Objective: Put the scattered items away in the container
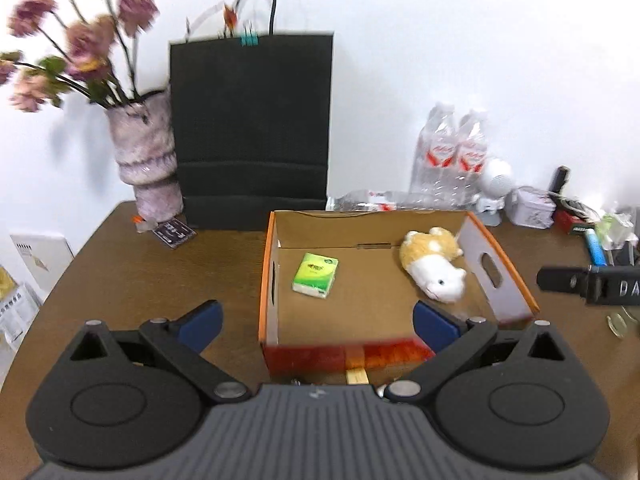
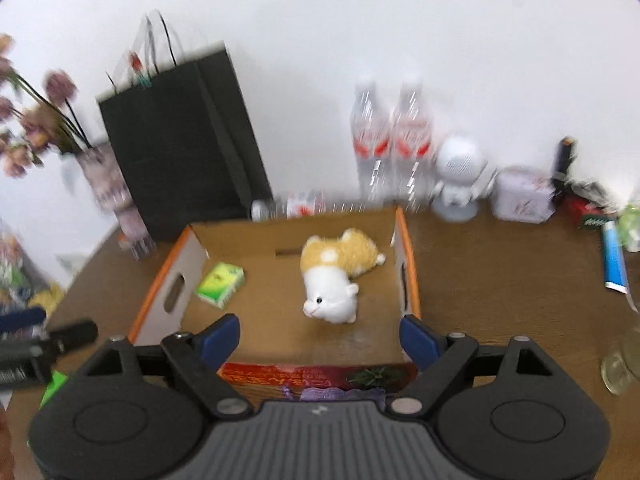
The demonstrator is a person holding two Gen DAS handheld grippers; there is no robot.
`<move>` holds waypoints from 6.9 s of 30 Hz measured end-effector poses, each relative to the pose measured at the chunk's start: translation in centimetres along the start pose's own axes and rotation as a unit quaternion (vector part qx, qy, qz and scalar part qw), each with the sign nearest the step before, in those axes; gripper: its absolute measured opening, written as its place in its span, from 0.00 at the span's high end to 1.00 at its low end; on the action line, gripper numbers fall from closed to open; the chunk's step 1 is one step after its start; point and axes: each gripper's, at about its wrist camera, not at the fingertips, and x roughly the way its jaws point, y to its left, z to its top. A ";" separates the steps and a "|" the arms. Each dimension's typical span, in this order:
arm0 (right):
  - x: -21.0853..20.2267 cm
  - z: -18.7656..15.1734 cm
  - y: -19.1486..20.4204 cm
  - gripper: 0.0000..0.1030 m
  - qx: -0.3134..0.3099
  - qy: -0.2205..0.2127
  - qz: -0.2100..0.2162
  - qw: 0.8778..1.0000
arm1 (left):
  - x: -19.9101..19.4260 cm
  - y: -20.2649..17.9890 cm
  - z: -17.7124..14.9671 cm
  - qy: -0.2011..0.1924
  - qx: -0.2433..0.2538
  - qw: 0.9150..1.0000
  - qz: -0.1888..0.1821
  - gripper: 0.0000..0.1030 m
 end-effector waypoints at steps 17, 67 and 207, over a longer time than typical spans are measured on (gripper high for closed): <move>-5.7 -25.0 0.9 0.00 -0.053 -0.034 -0.002 0.998 | -4.1 -1.7 -20.8 -0.018 0.019 0.999 0.042 0.00; -1.4 -21.9 -2.0 0.85 -0.002 0.018 0.061 0.998 | 12.3 -9.0 -10.0 0.064 0.058 0.996 0.000 0.00; -3.3 -24.5 3.5 0.19 -0.095 -0.017 0.011 0.995 | -1.5 -3.3 -21.1 0.054 0.064 0.996 0.018 0.00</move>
